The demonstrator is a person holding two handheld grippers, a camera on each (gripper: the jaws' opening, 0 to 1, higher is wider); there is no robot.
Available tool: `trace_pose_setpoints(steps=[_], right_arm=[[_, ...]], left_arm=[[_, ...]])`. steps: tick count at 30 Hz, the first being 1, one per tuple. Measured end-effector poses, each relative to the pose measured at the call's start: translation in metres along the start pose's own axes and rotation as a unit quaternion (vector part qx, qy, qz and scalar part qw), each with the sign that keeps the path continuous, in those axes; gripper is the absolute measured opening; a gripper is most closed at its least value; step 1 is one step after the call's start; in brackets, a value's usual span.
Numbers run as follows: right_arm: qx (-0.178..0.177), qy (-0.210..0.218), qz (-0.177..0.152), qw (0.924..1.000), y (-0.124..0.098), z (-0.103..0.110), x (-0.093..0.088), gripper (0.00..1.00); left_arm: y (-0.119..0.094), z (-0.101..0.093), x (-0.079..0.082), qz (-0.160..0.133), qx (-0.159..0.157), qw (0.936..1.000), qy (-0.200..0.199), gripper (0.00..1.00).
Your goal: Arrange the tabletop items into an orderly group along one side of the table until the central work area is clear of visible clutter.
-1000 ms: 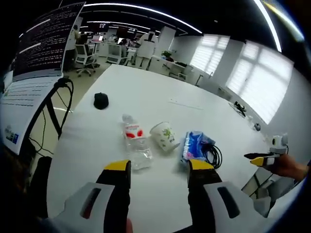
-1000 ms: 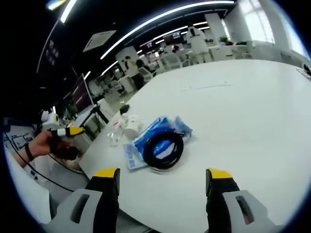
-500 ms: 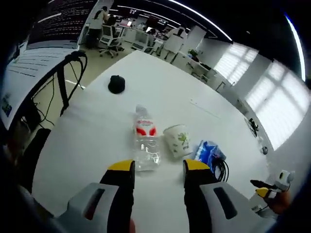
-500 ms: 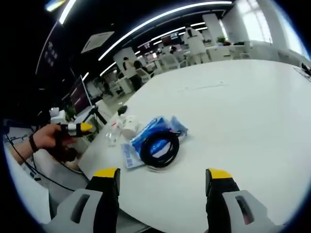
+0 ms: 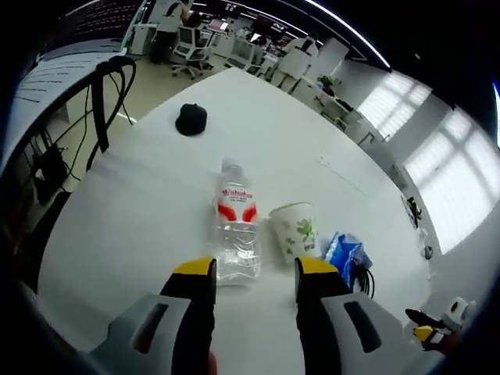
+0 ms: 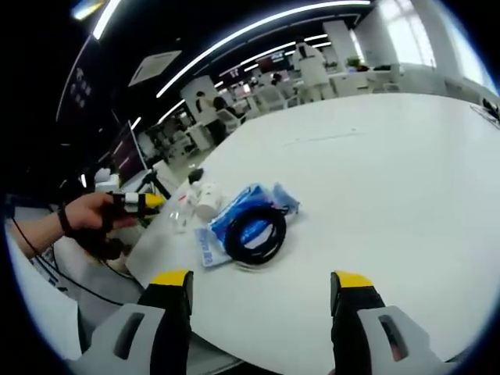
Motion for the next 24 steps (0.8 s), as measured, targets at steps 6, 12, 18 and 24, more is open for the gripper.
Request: trace_pose_setpoints(steps=[6,12,18,24], right_arm=[[-0.003,0.0,0.001,1.0,-0.004,-0.003,-0.001,0.73],[-0.004,-0.002,-0.001,1.0,-0.005,-0.002,0.003,0.73],[0.0,-0.007,0.0,1.0,-0.003,0.002,0.009,0.73],[0.0,-0.006,-0.002,1.0,0.001,-0.004,0.012,0.73]], left_arm=[[0.01,0.006,0.005,0.006,0.007,0.9999,-0.004,0.41],[0.021,0.01,0.009,0.017,0.015,0.9997,-0.002,0.43],[0.035,0.01,0.008,0.042,0.022,0.9988,0.012,0.47],[0.042,0.011,0.006,0.054,0.028,0.9981,0.002,0.5]])
Point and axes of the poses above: the point that each gripper's makers call its tool centre point, and the gripper's own axes: y roughly forward along the fingers, z roughly to its left, x roughly out of its top, the point moved 7 cm from there along -y, roughly backward along the fingers, and after that the axes turned 12 degrees about -x, right-handed, at the moved point
